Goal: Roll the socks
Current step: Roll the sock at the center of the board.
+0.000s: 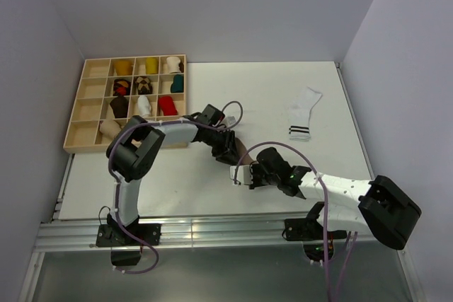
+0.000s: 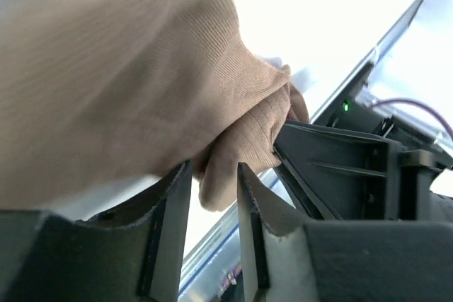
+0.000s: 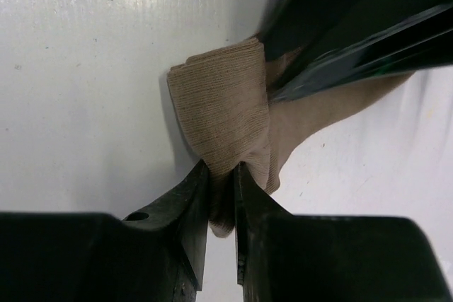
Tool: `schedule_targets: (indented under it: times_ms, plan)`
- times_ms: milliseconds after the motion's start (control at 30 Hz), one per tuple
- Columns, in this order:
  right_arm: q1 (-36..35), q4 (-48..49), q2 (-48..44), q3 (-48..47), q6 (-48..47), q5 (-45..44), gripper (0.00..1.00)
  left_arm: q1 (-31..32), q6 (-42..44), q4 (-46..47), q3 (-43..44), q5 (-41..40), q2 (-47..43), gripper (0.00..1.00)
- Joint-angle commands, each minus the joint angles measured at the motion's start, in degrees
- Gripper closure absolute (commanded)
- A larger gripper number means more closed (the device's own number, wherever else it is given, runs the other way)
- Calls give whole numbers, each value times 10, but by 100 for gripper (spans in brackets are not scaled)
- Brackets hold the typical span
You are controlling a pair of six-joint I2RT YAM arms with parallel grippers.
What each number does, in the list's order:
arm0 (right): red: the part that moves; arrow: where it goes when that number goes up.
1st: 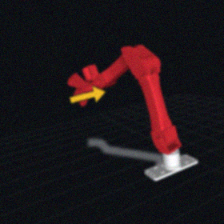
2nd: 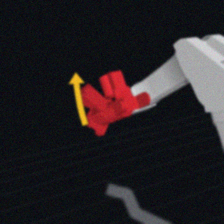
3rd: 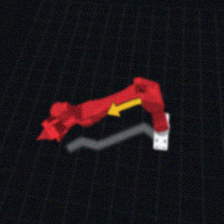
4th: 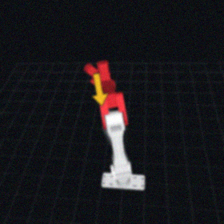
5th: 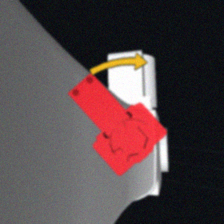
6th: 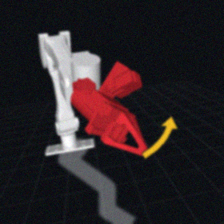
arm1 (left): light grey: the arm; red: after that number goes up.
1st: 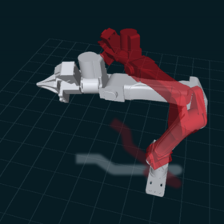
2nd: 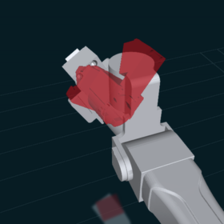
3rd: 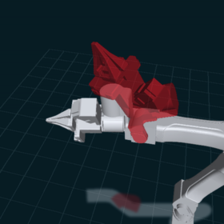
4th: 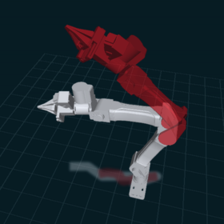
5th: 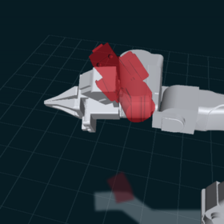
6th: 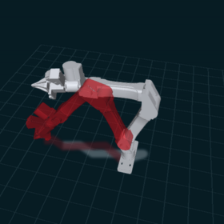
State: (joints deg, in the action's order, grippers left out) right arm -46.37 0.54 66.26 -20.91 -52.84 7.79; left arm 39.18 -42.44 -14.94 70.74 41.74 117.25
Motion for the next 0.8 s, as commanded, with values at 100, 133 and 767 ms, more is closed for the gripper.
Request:
schedule_targets:
  times_ms: [100, 133, 767]
  plan:
    - [-4, -52, -30, -9, 35, -17, 84, -24, 24, -15, 1, -119, -87, 64]
    - [-4, -54, -31, -8, 36, -18, 84, -25, 24, -20, 4, -138, -90, 64]
    - [-3, -321, 65, -198, 36, 89, 83, -33, 74, -83, 197, -172, 90, 74]
